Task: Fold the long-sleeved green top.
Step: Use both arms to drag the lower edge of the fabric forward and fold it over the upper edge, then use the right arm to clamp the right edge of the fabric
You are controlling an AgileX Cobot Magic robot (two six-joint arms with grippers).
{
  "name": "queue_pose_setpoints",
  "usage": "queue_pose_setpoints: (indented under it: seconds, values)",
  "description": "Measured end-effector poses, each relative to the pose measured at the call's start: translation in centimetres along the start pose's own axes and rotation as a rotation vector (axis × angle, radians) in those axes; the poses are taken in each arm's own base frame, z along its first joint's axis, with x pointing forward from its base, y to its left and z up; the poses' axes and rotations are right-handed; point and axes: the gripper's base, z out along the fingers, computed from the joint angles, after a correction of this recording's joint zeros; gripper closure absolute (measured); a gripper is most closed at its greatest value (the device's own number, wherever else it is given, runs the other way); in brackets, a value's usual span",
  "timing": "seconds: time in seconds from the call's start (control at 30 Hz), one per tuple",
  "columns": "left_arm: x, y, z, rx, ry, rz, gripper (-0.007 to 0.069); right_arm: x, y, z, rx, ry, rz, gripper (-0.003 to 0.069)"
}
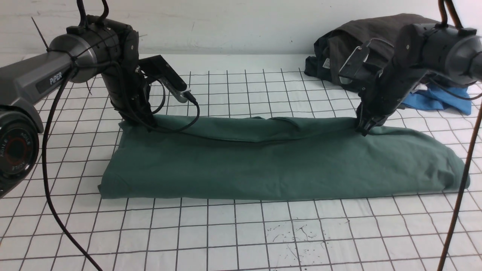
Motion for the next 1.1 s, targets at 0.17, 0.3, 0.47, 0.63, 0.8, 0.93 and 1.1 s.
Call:
queue_pose_setpoints:
  seconds: [0.17, 0.3, 0.47, 0.63, 0.8, 0.93, 1.1]
  values:
    - [0.1, 0.4, 0.2, -0.002, -0.027, -0.039, 0.0551, -0.3, -0.2, 0.0, 0.024, -0.032, 0.043, 0.0557]
    - [0.2, 1.0, 0.2, -0.011, -0.047, -0.089, 0.0459, -0.5, -0.6, -0.1, 0.049, -0.056, 0.112, 0.0437]
    - [0.6, 1.8, 0.1, -0.025, -0.052, -0.201, 0.0323, -1.4, -1.6, -1.6, 0.085, -0.087, 0.231, 0.0340]
    - [0.5, 3.0, -0.7, -0.071, -0.073, -0.347, 0.0230, -2.7, -1.9, -4.3, 0.060, -0.095, 0.254, 0.0326]
    - [-0.1, 4.3, -2.5, -0.124, -0.111, -0.474, 0.0211, -5.6, 0.3, -6.4, -0.045, -0.145, 0.222, 0.0334]
    - [-0.4, 4.5, -3.4, -0.116, -0.109, -0.493, 0.0211, -7.8, 3.3, -5.9, -0.108, -0.161, 0.158, 0.0403]
    - [-0.3, 4.0, -3.5, -0.074, -0.075, -0.503, 0.0223, -10.4, 8.4, -4.2, -0.195, -0.129, 0.044, 0.0547]
